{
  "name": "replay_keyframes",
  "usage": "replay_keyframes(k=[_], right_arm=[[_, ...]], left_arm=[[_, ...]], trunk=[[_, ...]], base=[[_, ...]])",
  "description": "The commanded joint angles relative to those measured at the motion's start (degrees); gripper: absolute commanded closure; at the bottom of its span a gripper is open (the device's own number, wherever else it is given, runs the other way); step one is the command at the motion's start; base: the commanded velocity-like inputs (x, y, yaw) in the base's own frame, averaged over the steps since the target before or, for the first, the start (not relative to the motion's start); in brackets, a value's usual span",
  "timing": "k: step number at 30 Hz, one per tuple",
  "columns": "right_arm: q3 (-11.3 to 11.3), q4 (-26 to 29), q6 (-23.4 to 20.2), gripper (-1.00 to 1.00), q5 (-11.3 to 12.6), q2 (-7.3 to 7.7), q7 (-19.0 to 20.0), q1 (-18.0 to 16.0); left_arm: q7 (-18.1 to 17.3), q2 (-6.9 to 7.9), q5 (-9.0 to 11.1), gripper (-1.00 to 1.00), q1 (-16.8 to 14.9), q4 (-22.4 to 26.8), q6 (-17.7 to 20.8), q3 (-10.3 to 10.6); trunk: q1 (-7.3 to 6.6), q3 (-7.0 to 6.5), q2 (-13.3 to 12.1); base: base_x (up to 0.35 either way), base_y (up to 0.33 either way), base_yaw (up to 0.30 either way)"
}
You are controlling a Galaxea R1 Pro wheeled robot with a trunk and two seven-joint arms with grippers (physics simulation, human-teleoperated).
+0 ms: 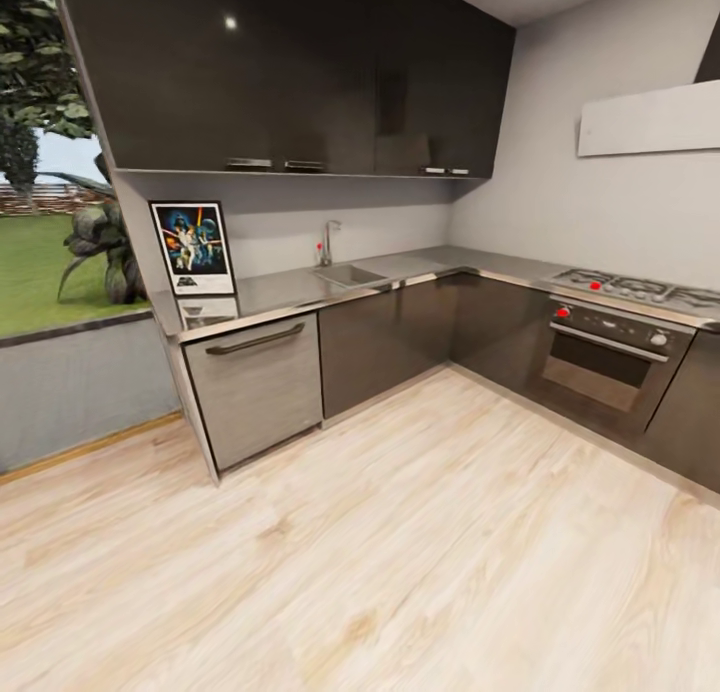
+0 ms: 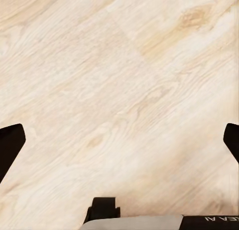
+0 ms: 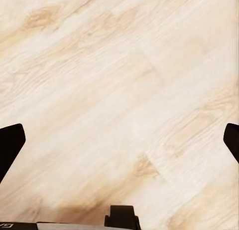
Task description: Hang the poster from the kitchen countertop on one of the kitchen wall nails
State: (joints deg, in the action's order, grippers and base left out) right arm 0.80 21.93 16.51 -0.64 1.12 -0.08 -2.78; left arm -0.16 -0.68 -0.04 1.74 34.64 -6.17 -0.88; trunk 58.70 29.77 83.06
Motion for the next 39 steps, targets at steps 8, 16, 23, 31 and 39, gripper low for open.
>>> replay_keyframes(k=[8, 16, 23, 31, 39], right_arm=[[0.1, 0.0, 0.2, -1.0, -0.1, 0.02, 0.0, 0.0], [0.1, 0.0, 0.2, -1.0, -0.1, 0.02, 0.0, 0.0], [0.1, 0.0, 0.2, -1.0, -0.1, 0.02, 0.0, 0.0], [0.1, 0.0, 0.2, -1.0, -0.1, 0.02, 0.0, 0.0], [0.1, 0.0, 0.2, -1.0, -0.1, 0.02, 0.0, 0.0]], left_arm=[[0.0, -0.03, 0.0, -1.0, 0.0, 0.1, -0.1, -0.1], [0.0, -0.03, 0.0, -1.0, 0.0, 0.1, -0.1, -0.1], [0.0, -0.03, 0.0, -1.0, 0.0, 0.1, -0.1, -0.1], [0.0, -0.03, 0.0, -1.0, 0.0, 0.1, -0.1, -0.1], [0.0, -0.03, 0.0, -1.0, 0.0, 0.1, -0.1, -0.1]], trunk=[[0.03, 0.04, 0.0], [0.03, 0.04, 0.0], [0.03, 0.04, 0.0], [0.03, 0.04, 0.0], [0.03, 0.04, 0.0]], base=[[0.257, -0.213, 0.0], [0.253, -0.22, 0.0], [0.253, -0.22, 0.0], [0.253, -0.22, 0.001], [0.253, -0.22, 0.072]])
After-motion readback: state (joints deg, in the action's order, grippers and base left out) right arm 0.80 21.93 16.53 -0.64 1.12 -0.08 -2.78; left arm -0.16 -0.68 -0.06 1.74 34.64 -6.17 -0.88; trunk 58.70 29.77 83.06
